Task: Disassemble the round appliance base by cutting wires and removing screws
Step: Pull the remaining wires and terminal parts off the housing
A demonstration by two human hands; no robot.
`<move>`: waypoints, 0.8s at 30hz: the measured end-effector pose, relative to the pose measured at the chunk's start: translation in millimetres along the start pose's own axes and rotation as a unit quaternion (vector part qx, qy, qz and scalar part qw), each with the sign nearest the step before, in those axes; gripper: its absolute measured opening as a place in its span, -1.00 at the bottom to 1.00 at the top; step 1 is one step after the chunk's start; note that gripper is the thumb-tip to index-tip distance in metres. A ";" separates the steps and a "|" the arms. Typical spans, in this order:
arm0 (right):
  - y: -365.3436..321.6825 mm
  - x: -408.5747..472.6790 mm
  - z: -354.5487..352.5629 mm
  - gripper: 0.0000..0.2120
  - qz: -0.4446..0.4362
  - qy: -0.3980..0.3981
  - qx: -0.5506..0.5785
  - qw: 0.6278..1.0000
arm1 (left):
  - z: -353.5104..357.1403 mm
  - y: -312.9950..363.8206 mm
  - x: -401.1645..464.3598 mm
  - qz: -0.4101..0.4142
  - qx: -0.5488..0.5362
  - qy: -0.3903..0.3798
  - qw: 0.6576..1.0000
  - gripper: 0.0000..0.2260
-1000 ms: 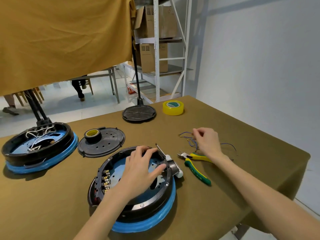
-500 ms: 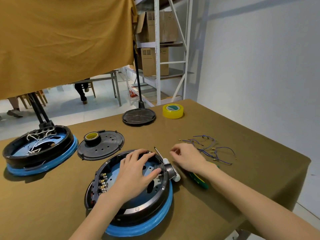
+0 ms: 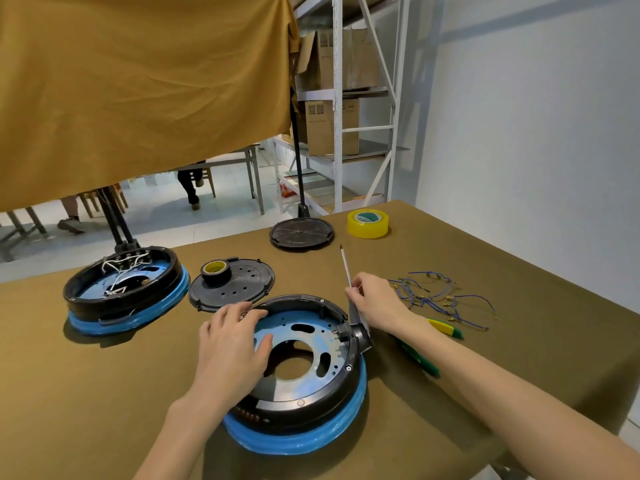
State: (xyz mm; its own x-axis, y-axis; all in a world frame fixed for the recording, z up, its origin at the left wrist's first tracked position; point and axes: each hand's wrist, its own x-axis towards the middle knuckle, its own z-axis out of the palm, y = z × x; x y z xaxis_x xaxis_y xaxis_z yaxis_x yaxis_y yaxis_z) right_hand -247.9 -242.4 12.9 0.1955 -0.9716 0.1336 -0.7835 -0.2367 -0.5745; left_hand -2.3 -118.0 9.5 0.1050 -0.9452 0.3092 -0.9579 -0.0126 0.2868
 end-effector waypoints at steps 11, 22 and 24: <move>17.7 5.1 -5.3 -0.75 0.052 0.008 -0.062 0.997 | 1.4 -3.4 -1.4 -0.059 -0.185 0.000 0.981 -0.65; -31.2 -24.5 8.9 -0.60 0.007 -0.022 0.055 0.998 | 9.7 -10.4 0.7 -0.106 -0.299 0.035 0.948 -0.66; -38.0 -45.1 18.1 -0.55 -0.027 -0.053 -0.029 0.998 | 10.4 -9.8 2.2 -0.121 -0.311 0.041 0.942 -0.64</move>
State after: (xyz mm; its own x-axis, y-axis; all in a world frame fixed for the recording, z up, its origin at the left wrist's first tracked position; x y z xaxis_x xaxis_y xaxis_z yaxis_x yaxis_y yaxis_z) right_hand -216.3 -189.5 14.0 0.2964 -0.9521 0.0751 -0.8024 -0.2909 -0.5211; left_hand 4.6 -123.3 -2.1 0.3450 -0.9104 0.2285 -0.5639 -0.0065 0.8258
